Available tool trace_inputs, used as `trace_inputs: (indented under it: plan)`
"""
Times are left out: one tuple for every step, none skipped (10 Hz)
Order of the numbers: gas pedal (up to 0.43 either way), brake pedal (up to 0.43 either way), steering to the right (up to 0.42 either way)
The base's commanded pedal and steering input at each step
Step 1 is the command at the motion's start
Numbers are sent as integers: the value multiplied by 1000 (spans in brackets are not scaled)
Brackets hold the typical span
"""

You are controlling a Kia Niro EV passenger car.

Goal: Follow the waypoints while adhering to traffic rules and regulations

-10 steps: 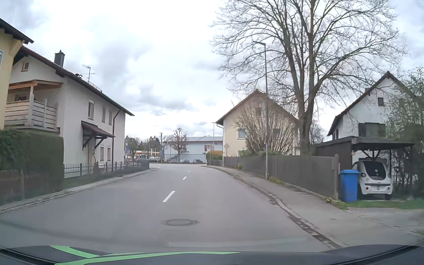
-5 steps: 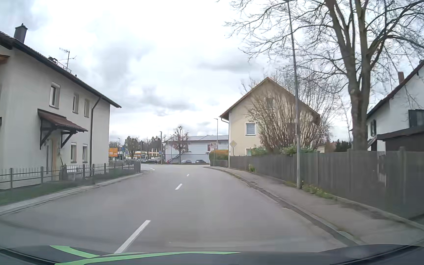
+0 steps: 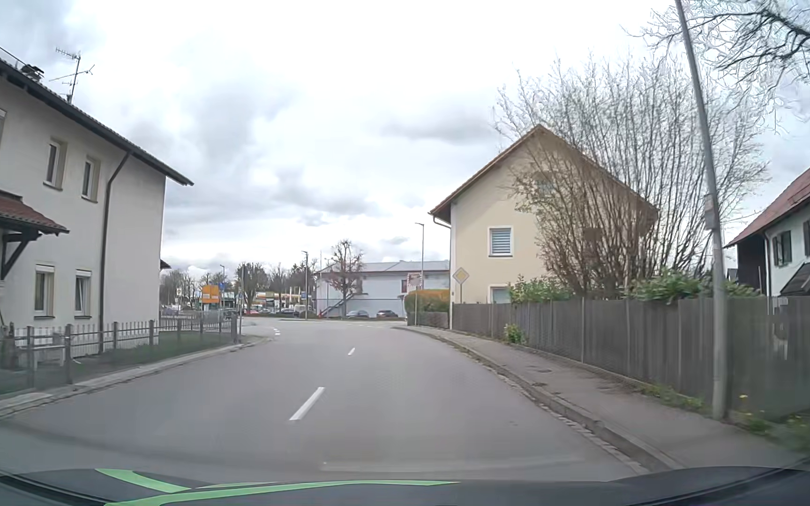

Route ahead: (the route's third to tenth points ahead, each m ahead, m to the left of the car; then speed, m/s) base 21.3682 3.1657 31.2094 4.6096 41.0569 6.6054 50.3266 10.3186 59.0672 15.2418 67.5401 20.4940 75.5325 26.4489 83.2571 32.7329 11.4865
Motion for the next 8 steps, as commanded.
trace_inputs:
  plan:
    - [110,0,-5]
    - [110,0,-5]
    - [110,0,-5]
    - [98,0,-5]
    - [98,0,-6]
    - [98,0,-8]
    - [98,0,-11]
    - [98,0,-14]
